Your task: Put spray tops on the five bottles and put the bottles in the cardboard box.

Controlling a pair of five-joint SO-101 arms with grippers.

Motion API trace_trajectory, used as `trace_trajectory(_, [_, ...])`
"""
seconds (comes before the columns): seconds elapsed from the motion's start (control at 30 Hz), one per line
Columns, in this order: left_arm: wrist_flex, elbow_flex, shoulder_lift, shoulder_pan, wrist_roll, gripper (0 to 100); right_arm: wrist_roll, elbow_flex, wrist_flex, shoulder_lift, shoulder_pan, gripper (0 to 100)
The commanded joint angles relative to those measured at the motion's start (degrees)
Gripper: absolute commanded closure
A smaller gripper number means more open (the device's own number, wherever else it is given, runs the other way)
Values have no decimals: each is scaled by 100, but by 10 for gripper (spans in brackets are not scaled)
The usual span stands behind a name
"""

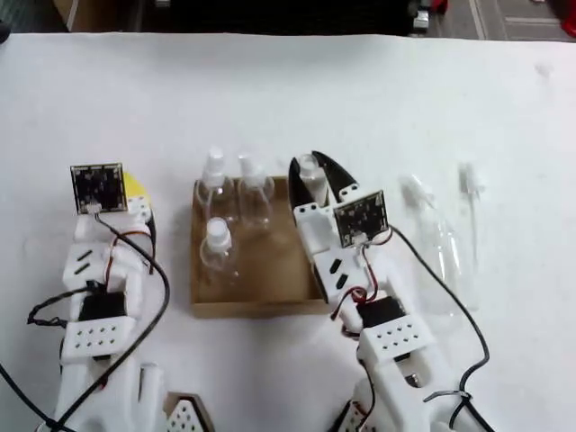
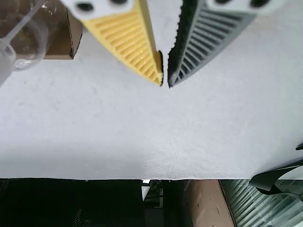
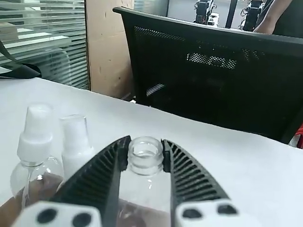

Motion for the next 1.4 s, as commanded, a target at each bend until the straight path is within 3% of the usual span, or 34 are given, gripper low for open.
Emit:
trace_trajectory(0.0, [-211, -62, -31, 22, -44, 976, 62, -35, -4, 22, -4, 983])
trace_trajectory(0.17, [-211, -62, -31, 22, -44, 976, 62, -44, -66, 171, -4, 983])
trace_trajectory(0.43, [-211, -62, -31, 22, -44, 976, 79, -70, -1033, 1059, -13, 983])
trace_trajectory(1.07, [-185, -62, -31, 22, -44, 976, 105, -176, -1112, 1640, -84, 980])
trace_trajectory(1.23, [-193, -62, -31, 22, -44, 976, 97, -193, -1112, 1648, -84, 915])
trace_trajectory(1.37, [-202, -62, -31, 22, -44, 976, 105, -308, -1103, 1666, -198, 927])
